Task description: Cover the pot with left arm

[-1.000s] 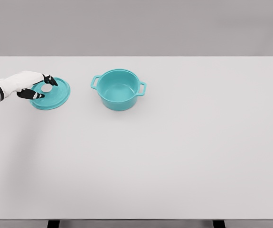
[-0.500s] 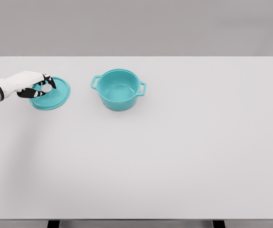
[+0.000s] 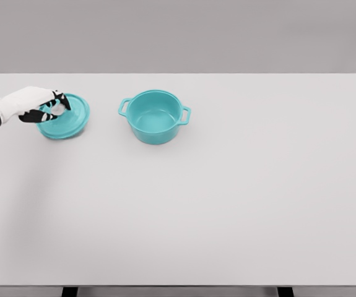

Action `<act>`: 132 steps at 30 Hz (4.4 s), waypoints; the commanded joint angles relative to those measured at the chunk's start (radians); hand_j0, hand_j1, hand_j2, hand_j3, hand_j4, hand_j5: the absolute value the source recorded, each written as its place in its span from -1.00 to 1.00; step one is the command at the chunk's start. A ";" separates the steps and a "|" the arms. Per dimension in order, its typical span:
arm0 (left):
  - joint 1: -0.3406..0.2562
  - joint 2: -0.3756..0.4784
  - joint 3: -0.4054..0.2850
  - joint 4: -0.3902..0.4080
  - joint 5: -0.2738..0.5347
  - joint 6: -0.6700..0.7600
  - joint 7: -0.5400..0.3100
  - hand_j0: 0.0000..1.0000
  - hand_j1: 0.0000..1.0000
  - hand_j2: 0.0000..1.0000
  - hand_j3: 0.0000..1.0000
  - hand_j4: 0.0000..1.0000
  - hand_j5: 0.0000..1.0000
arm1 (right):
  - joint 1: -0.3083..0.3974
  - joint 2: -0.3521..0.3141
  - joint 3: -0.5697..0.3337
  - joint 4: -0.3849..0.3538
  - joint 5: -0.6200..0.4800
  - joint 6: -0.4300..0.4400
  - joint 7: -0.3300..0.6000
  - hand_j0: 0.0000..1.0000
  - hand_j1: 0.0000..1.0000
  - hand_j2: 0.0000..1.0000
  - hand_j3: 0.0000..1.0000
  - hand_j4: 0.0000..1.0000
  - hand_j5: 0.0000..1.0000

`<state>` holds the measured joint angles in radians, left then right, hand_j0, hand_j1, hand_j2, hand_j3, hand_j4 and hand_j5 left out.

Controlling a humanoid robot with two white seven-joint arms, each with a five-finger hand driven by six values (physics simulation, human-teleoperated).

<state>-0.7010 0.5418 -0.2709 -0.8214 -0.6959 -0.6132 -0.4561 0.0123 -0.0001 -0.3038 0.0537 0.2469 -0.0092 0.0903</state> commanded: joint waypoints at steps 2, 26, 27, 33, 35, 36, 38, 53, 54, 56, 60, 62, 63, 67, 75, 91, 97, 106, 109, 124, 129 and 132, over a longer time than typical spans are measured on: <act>0.000 0.021 0.002 -0.021 0.009 0.002 0.001 -0.05 -0.05 -0.05 -0.05 -0.05 -0.05 | 0.000 0.000 0.000 0.001 0.000 0.000 0.000 1.00 1.00 1.00 1.00 1.00 1.00; -0.003 0.104 -0.082 -0.312 0.088 0.002 0.093 -0.08 -0.08 -0.08 -0.08 -0.08 -0.08 | 0.000 0.000 0.000 0.000 0.000 0.000 0.000 1.00 1.00 1.00 1.00 1.00 1.00; -0.006 0.106 -0.103 -0.323 0.095 0.002 0.100 -0.08 -0.08 -0.08 -0.08 -0.08 -0.08 | 0.000 0.000 0.000 0.000 0.000 0.000 0.000 1.00 1.00 1.00 1.00 1.00 1.00; -0.009 0.106 -0.123 -0.372 0.104 0.002 0.102 -0.09 -0.09 -0.09 -0.09 -0.09 -0.09 | 0.000 0.000 0.000 0.000 0.000 0.000 0.000 1.00 1.00 1.00 1.00 1.00 1.00; -0.008 0.099 -0.123 -0.395 0.104 0.002 0.100 -0.09 -0.09 -0.09 -0.09 -0.09 -0.09 | 0.000 0.000 0.000 0.001 0.000 0.000 0.000 1.00 1.00 1.00 1.00 1.00 1.00; -0.006 0.096 -0.125 -0.407 0.104 0.002 0.100 -0.09 -0.09 -0.09 -0.09 -0.09 -0.09 | 0.000 0.000 0.000 0.000 0.000 0.000 0.000 1.00 1.00 1.00 1.00 1.00 1.00; -0.008 0.096 -0.149 -0.427 0.118 0.002 0.100 -0.09 -0.09 -0.09 -0.09 -0.09 -0.09 | 0.000 0.000 0.000 0.000 0.000 0.000 0.000 1.00 1.00 1.00 1.00 1.00 1.00; -0.028 0.047 -0.205 -0.484 0.122 0.002 0.102 -0.09 -0.09 -0.09 -0.09 -0.09 -0.09 | 0.000 0.000 0.000 0.000 0.000 0.000 0.000 1.00 1.00 1.00 1.00 1.00 1.00; -0.028 0.041 -0.206 -0.484 0.121 0.002 0.102 -0.09 -0.09 -0.09 -0.09 -0.09 -0.09 | 0.000 0.000 0.000 0.000 0.000 0.000 0.000 1.00 1.00 1.00 1.00 1.00 1.00; -0.029 0.041 -0.225 -0.484 0.121 0.002 0.102 -0.09 -0.09 -0.09 -0.09 -0.09 -0.09 | 0.000 0.000 0.000 0.001 0.000 0.000 0.000 1.00 1.00 1.00 1.00 1.00 1.00; -0.032 0.040 -0.232 -0.496 0.121 0.002 0.102 -0.09 -0.09 -0.09 -0.09 -0.09 -0.09 | 0.000 0.000 0.000 0.001 0.000 0.000 0.000 1.00 1.00 1.00 1.00 1.00 1.00; -0.032 0.020 -0.243 -0.496 0.119 0.002 0.102 -0.09 -0.09 -0.09 -0.09 -0.09 -0.09 | 0.000 0.000 0.000 0.001 0.000 0.000 0.000 1.00 1.00 1.00 1.00 1.00 1.00; -0.034 0.018 -0.244 -0.496 0.119 0.002 0.102 -0.09 -0.09 -0.09 -0.09 -0.09 -0.09 | 0.000 0.000 0.000 0.000 0.000 0.000 0.000 1.00 1.00 1.00 1.00 1.00 1.00; -0.035 0.004 -0.260 -0.496 0.119 0.002 0.100 -0.09 -0.09 -0.09 -0.09 -0.09 -0.09 | 0.000 0.000 0.000 0.001 0.000 0.000 0.000 1.00 1.00 1.00 1.00 1.00 1.00; -0.044 -0.022 -0.291 -0.495 0.113 0.002 0.100 -0.09 -0.09 -0.09 -0.09 -0.09 -0.09 | 0.000 0.000 0.000 0.000 0.000 0.000 0.000 1.00 1.00 1.00 1.00 1.00 1.00; -0.054 -0.106 -0.300 -0.423 0.085 0.002 0.099 -0.09 -0.09 -0.09 -0.09 -0.09 -0.09 | 0.000 0.000 0.000 0.000 0.000 0.000 0.000 1.00 1.00 1.00 1.00 1.00 1.00; -0.054 -0.108 -0.300 -0.412 0.081 0.002 0.099 -0.08 -0.08 -0.08 -0.08 -0.08 -0.08 | 0.000 0.000 0.000 0.000 0.000 0.000 0.000 1.00 1.00 1.00 1.00 1.00 1.00; -0.055 -0.125 -0.300 -0.386 0.065 0.002 0.099 -0.03 -0.03 -0.03 -0.03 -0.03 -0.03 | 0.000 0.000 0.000 0.000 0.000 0.000 0.000 1.00 1.00 1.00 1.00 1.00 1.00; -0.055 -0.126 -0.300 -0.380 0.064 0.002 0.099 -0.03 -0.03 -0.03 -0.03 -0.03 -0.03 | 0.000 0.000 0.000 0.000 0.000 0.000 0.000 1.00 1.00 1.00 1.00 1.00 1.00; -0.064 -0.152 -0.300 -0.321 0.056 0.002 0.099 -0.03 -0.03 -0.03 -0.03 -0.03 -0.03 | 0.000 0.000 0.000 0.000 0.000 0.000 0.000 1.00 1.00 1.00 1.00 1.00 1.00; -0.077 -0.163 -0.300 -0.295 0.049 0.002 0.099 -0.03 -0.03 -0.03 -0.03 -0.03 -0.03 | 0.000 0.000 0.000 0.000 0.000 0.000 0.000 1.00 1.00 1.00 1.00 1.00 1.00; -0.078 -0.164 -0.300 -0.292 0.049 0.002 0.099 -0.03 -0.03 -0.03 -0.03 -0.03 -0.03 | 0.000 0.000 0.000 0.001 0.000 0.000 0.000 1.00 1.00 1.00 1.00 1.00 1.00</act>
<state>-0.7808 0.3792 -0.5719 -1.1191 -0.6533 -0.6128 -0.3580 0.0123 -0.0001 -0.3038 0.0543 0.2469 -0.0092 0.0904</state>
